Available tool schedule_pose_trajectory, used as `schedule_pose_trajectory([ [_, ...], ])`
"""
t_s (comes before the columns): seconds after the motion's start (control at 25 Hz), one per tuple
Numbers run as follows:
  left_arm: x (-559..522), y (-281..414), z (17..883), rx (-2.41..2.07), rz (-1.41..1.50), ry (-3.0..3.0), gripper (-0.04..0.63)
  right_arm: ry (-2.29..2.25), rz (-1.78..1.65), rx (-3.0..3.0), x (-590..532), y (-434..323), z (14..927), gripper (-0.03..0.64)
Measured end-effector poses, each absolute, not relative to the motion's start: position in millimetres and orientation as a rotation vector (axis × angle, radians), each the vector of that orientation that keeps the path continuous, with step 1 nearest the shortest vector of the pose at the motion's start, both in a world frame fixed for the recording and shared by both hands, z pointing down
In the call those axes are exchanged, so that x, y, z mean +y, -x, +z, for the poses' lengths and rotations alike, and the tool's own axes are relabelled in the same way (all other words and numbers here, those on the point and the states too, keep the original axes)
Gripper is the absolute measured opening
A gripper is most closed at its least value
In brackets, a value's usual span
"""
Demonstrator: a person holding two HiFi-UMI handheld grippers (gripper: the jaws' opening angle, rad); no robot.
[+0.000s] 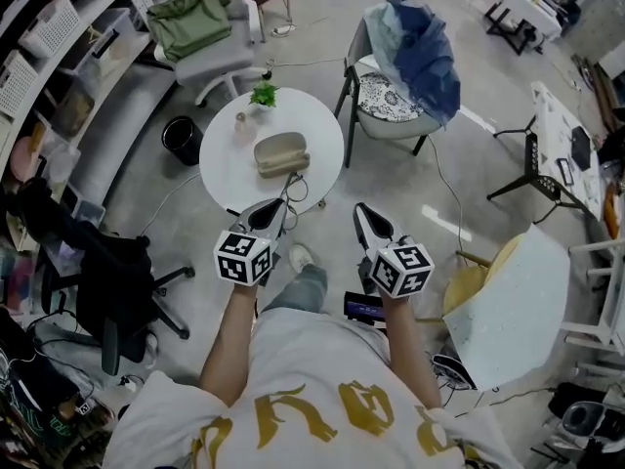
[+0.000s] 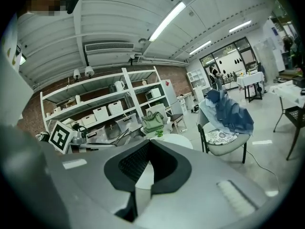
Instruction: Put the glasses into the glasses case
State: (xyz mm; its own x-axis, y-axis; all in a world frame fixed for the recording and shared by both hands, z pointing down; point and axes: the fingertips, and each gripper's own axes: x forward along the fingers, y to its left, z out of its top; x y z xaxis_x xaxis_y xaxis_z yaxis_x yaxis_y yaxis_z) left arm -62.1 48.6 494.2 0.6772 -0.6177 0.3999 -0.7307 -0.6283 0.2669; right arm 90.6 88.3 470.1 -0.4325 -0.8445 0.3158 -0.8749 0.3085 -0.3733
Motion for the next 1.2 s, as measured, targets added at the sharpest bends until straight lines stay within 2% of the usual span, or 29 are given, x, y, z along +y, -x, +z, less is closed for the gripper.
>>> schedule_pose_trajectory([
  [0.48,-109.9,66.5,515.7,-1.033,0.534,-2.499,0.014,-1.569,0.807,-2.478,-78.2,-81.2,484.3,0.023],
  [1.2,-147.9,68.8,544.5,-1.014,0.581,-2.417,0.014,-1.472,0.845,-2.498,-147.7,-76.0,496.0,0.023],
])
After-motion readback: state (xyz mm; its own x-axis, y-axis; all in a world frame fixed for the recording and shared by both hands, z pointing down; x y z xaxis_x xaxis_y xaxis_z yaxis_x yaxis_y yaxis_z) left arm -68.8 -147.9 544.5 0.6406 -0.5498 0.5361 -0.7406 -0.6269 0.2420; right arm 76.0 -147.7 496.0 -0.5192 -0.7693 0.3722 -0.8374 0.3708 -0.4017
